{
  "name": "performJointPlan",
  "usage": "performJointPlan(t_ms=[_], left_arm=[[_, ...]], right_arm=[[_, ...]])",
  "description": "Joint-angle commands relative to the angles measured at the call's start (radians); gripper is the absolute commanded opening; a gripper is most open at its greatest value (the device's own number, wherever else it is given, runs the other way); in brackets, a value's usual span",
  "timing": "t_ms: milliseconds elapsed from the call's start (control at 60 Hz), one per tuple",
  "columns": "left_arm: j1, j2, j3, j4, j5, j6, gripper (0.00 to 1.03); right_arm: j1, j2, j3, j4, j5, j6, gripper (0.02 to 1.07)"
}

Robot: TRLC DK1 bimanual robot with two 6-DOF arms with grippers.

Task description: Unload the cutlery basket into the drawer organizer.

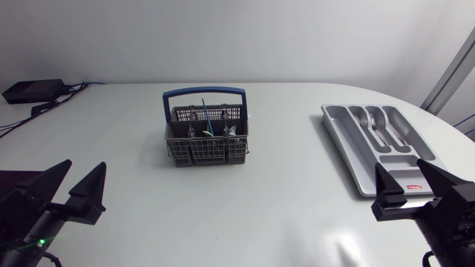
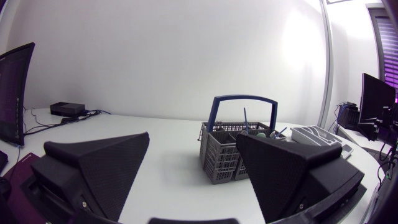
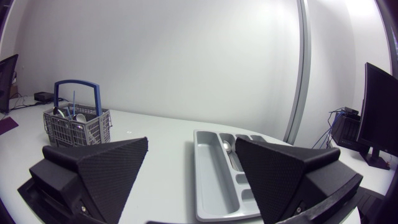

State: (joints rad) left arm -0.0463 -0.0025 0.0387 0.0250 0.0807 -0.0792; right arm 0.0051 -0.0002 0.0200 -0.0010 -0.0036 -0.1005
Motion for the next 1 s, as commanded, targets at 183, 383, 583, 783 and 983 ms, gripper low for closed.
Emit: performJointPlan(t_ms=[183, 383, 583, 783, 983], left_arm=[[-0.007, -0.011, -0.04, -0.01, -0.007, -0.024, 0.99], [0.0, -0.011, -0.037, 0.01, -0.079, -0.096, 0.99], [0.003, 0.042, 0.036, 0.085, -0.079, -0.085, 0.91], [-0.001, 0.305, 0.199, 0.115, -0.078, -0.083, 0.91], [-0.044, 0.519, 0.326, 0.161, -0.078, -0.082, 0.91]], right_arm=[[0.013, -0.006, -0.02, -0.008, -0.001, 0.018, 1.03], [0.019, -0.007, -0.022, 0.007, -0.004, 0.005, 1.03], [0.015, -0.001, -0.012, 0.061, 0.002, 0.005, 1.03], [0.01, 0.094, 0.057, 0.096, 0.004, 0.007, 1.03], [0.018, 0.407, 0.216, 0.165, 0.017, 0.038, 1.03]])
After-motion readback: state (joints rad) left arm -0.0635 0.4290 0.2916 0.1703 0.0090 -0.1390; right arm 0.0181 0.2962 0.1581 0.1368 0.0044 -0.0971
